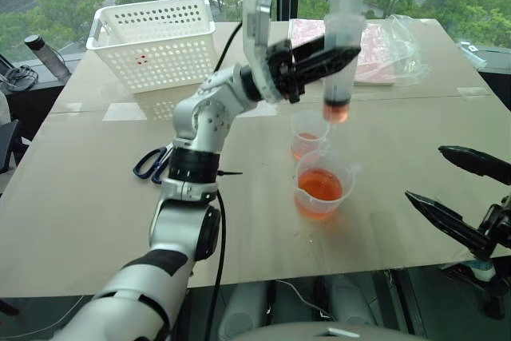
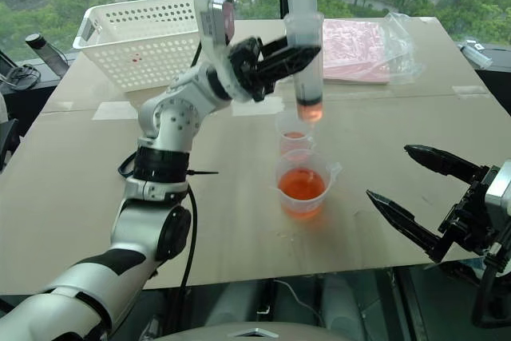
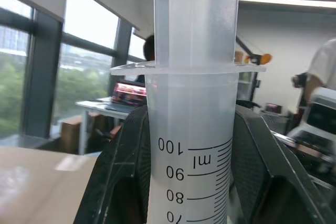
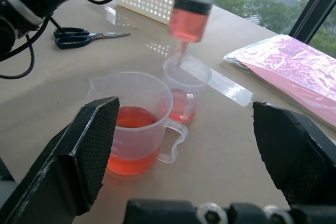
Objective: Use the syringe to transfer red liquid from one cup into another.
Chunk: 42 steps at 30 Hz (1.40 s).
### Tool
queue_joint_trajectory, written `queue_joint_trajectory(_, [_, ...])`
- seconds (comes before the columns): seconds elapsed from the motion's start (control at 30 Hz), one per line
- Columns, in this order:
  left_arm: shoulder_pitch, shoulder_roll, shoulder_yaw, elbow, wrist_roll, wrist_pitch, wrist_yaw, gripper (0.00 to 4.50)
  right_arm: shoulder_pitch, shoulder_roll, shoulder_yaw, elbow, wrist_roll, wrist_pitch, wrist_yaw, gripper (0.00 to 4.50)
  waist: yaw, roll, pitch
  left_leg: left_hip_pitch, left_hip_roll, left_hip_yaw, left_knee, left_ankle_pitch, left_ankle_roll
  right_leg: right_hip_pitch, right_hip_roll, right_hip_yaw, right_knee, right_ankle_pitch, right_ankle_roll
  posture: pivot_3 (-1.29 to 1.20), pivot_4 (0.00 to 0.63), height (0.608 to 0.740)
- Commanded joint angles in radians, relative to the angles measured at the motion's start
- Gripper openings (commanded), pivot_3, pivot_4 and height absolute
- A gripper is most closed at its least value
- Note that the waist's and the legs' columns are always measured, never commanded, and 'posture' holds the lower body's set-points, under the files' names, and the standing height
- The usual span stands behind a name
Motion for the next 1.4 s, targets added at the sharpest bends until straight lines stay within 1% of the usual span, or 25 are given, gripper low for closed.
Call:
queue_joint_trajectory(0.03, [-0.078, -0.029, 0.003, 0.167, 0.12, -0.208, 0.005, 1.46, -0.031, -0.012, 0.056, 0.026, -0.07, -0.058, -0.001, 4.36, -0.002, 0.0, 0.0, 0.0, 0.0, 0.0, 0.0, 0.0, 0.0, 0.0, 0.0, 0.0, 0.0, 0.0, 0.0, 0.0, 0.15, 0.74])
queue_joint_trajectory(0.13, [-0.099, -0.045, -0.012, 0.267, 0.192, -0.327, -0.013, 1.46, -0.067, -0.032, 0.102, 0.058, -0.107, -0.076, 0.016, 4.36, -0.005, 0.0, 0.0, 0.0, -0.001, 0.001, 0.0, 0.0, 0.0, 0.0, 0.0, 0.0, -0.001, 0.0, 0.0, 0.0, 0.15, 0.74])
queue_joint_trajectory(0.27, [-0.095, -0.05, -0.007, 0.301, 0.212, -0.352, -0.037, 1.46, -0.116, -0.056, 0.146, 0.092, -0.129, -0.09, 0.022, 4.36, -0.009, -0.001, 0.001, -0.001, 0.0, 0.0, 0.0, 0.0, 0.0, -0.001, -0.001, 0.0, -0.001, 0.0, 0.0, 0.0, 0.15, 0.74])
queue_joint_trajectory(0.47, [-0.032, -0.02, -0.016, 0.235, 0.22, -0.318, -0.071, 1.46, -0.173, -0.072, 0.205, 0.118, -0.153, -0.092, 0.019, 4.36, -0.011, -0.001, 0.001, -0.001, 0.0, 0.0, 0.0, 0.0, 0.0, -0.002, -0.003, 0.0, -0.001, 0.0, 0.0, 0.0, 0.15, 0.74])
queue_joint_trajectory(0.63, [0.021, 0.003, -0.01, 0.158, 0.208, -0.267, -0.065, 1.46, -0.199, -0.072, 0.234, 0.131, -0.169, -0.093, 0.02, 4.36, -0.008, -0.001, 0.001, -0.001, 0.0, 0.0, 0.0, 0.0, 0.0, -0.002, -0.003, 0.0, 0.0, 0.0, 0.0, 0.0, 0.15, 0.74])
queue_joint_trajectory(0.83, [0.122, 0.003, -0.048, 0.122, 0.254, -0.326, -0.083, 1.46, -0.267, -0.091, 0.286, 0.158, -0.164, -0.075, -0.004, 4.36, -0.009, 0.0, 0.001, -0.001, 0.0, 0.0, 0.0, 0.0, 0.0, -0.001, -0.004, 0.0, -0.001, 0.0, 0.0, 0.0, 0.15, 0.74])
queue_joint_trajectory(0.93, [0.156, -0.007, -0.063, 0.127, 0.276, -0.364, -0.083, 1.46, -0.355, -0.112, 0.356, 0.178, -0.143, -0.044, -0.055, 4.36, -0.009, 0.0, 0.001, -0.001, 0.0, 0.0, 0.0, 0.0, 0.0, -0.002, -0.004, 0.0, 0.0, 0.0, 0.0, 0.0, 0.15, 0.74])
queue_joint_trajectory(1.0, [0.172, -0.011, -0.068, 0.126, 0.288, -0.384, -0.083, 1.46, -0.455, -0.13, 0.419, 0.205, -0.095, -0.005, -0.116, 4.36, -0.009, 0.0, 0.001, -0.001, 0.0, 0.0, 0.0, 0.0, 0.0, -0.002, -0.004, 0.0, 0.0, 0.0, 0.0, 0.0, 0.15, 0.74])
queue_joint_trajectory(1.1, [0.189, -0.016, -0.077, 0.126, 0.305, -0.42, -0.089, 1.46, -0.672, -0.137, 0.55, 0.264, -0.061, 0.061, -0.223, 4.36, -0.014, 0.0, 0.001, -0.001, 0.0, 0.001, 0.0, 0.0, -0.001, -0.002, -0.005, 0.001, 0.0, 0.0, 0.0, 0.0, 0.15, 0.74])
queue_joint_trajectory(1.17, [0.199, -0.016, -0.081, 0.127, 0.312, -0.438, -0.093, 1.46, -0.853, -0.112, 0.657, 0.329, -0.064, 0.124, -0.3, 4.36, -0.014, 0.0, 0.001, 0.0, 0.0, 0.001, 0.0, 0.0, -0.001, -0.003, -0.005, 0.002, 0.001, 0.0, 0.0, 0.0, 0.15, 0.74])
queue_joint_trajectory(1.23, [0.205, -0.014, -0.085, 0.129, 0.322, -0.453, -0.09, 1.46, -0.981, -0.084, 0.724, 0.386, -0.061, 0.179, -0.353, 4.36, -0.013, 0.0, 0.001, -0.002, 0.001, 0.001, 0.0, 0.001, -0.001, -0.005, -0.005, 0.001, 0.001, 0.0, 0.0, 0.0, 0.15, 0.74])
queue_joint_trajectory(1.27, [0.207, -0.014, -0.085, 0.129, 0.324, -0.457, -0.09, 1.46, -1.035, -0.069, 0.754, 0.41, -0.082, 0.199, -0.374, 3.83, -0.01, 0.0, 0.001, -0.002, 0.001, 0.001, 0.0, 0.001, -0.002, -0.006, -0.005, 0.001, 0.001, 0.0, -0.001, 0.0, 0.15, 0.74])
queue_joint_trajectory(1.3, [0.209, -0.015, -0.085, 0.127, 0.323, -0.457, -0.089, 1.46, -1.072, -0.06, 0.774, 0.425, -0.098, 0.213, -0.387, 3.6, -0.007, 0.0, 0.001, -0.004, 0.0, 0.001, -0.001, 0.001, -0.002, -0.007, -0.005, 0.001, 0.001, 0.0, -0.001, 0.0, 0.15, 0.74])
queue_joint_trajectory(1.33, [0.21, -0.015, -0.085, 0.125, 0.323, -0.457, -0.089, 1.46, -1.097, -0.053, 0.787, 0.434, -0.109, 0.223, -0.394, 3.09, -0.007, 0.0, 0.001, -0.004, 0.0, 0.001, -0.001, 0.001, -0.002, -0.007, -0.005, 0.001, 0.001, 0.0, -0.001, 0.0, 0.15, 0.74])
queue_joint_trajectory(1.37, [0.213, -0.015, -0.085, 0.122, 0.322, -0.458, -0.087, 1.46, -1.143, -0.038, 0.808, 0.449, -0.11, 0.243, -0.406, 2.71, -0.006, 0.001, 0.001, -0.006, 0.0, 0.001, -0.001, 0.001, -0.002, -0.008, -0.005, 0.001, 0.001, 0.0, -0.001, 0.0, 0.15, 0.74])
queue_joint_trajectory(1.4, [0.215, -0.014, -0.085, 0.119, 0.322, -0.458, -0.085, 1.46, -1.176, -0.026, 0.822, 0.461, -0.112, 0.261, -0.418, 2.71, -0.007, 0.001, 0.001, -0.008, 0.0, 0.001, -0.001, 0.001, -0.002, -0.01, -0.005, 0.001, 0.001, 0.0, -0.001, 0.0, 0.15, 0.74])
